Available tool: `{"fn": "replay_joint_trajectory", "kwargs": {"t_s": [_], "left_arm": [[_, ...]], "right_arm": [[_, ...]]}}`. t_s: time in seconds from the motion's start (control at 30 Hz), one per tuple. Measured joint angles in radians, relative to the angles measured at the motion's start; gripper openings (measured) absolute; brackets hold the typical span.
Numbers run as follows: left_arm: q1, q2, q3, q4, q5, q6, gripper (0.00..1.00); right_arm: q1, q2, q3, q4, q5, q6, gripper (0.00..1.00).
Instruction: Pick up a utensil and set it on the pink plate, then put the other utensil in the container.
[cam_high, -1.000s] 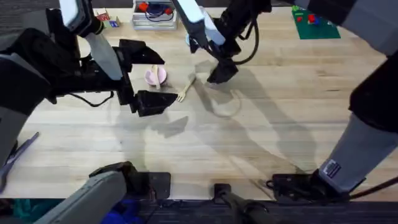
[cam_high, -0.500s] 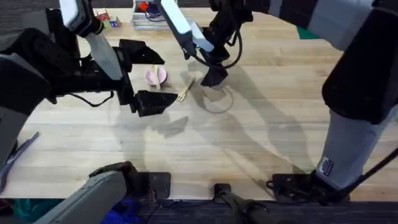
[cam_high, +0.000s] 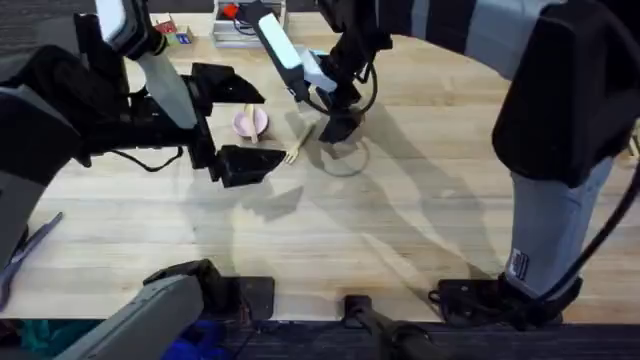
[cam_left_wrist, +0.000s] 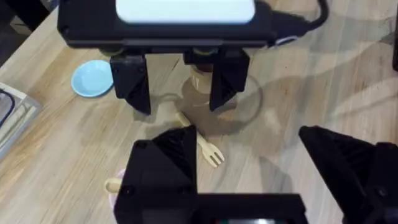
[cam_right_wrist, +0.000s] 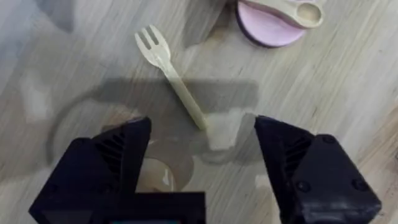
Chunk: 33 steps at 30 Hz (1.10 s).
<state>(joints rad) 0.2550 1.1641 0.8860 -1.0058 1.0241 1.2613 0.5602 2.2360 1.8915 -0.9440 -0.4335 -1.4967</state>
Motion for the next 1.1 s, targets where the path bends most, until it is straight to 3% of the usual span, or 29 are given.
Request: {"fn": "replay_joint_trajectory", "kwargs": {"t_s": [1.1], "left_arm": [[0.0,0.0,0.0,0.0,0.0,0.0,0.994]], "right_arm": [[0.051,0.014,0.001,0.0,-0.043,0.0,0.995]]}}
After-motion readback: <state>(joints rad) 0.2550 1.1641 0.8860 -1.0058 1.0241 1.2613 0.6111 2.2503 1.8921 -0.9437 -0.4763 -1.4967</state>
